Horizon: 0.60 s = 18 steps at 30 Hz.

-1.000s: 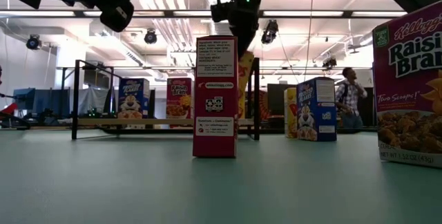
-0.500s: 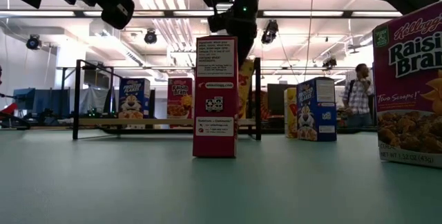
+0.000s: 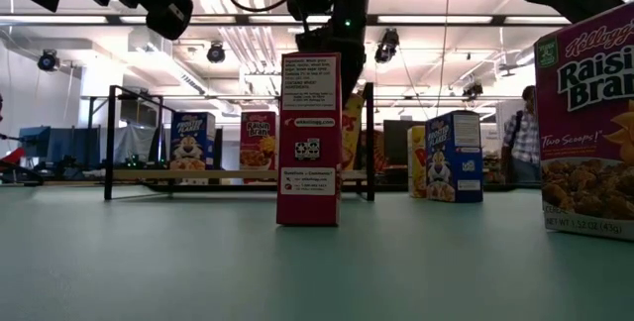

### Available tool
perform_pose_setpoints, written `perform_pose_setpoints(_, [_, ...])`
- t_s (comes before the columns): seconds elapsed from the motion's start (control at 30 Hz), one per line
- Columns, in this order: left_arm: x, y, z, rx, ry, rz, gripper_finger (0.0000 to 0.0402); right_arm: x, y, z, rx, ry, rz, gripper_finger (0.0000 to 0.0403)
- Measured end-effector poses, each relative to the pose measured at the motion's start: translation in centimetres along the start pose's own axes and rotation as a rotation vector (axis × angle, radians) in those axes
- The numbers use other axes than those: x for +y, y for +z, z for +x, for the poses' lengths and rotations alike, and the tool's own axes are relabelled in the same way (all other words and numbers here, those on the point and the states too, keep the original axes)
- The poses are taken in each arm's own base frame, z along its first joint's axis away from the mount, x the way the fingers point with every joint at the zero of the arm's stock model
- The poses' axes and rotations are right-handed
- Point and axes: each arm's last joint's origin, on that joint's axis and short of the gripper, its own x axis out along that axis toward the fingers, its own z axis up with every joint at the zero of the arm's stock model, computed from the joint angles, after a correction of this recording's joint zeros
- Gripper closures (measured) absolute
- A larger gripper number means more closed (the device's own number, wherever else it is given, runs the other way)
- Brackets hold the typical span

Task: Stack cereal on shelf
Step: Put the bottom yellow cereal box on the shelf

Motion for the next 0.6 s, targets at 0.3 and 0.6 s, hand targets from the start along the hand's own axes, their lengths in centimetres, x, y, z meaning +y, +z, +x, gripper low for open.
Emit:
perform_pose_setpoints(0.3, [0.0, 0.01, -0.01, -0.001, 0.0, 0.0, 0.0401, -0.13, 0.03, 0.04, -0.004, -0.005, 0.007, 0.0284])
perform_pose_setpoints(0.6, [0.0, 0.0, -0.01, 0.0, 0.0, 0.0, 0.0401, -0.49, 0.01, -0.24, -0.001, -0.057, -0.001, 0.0284])
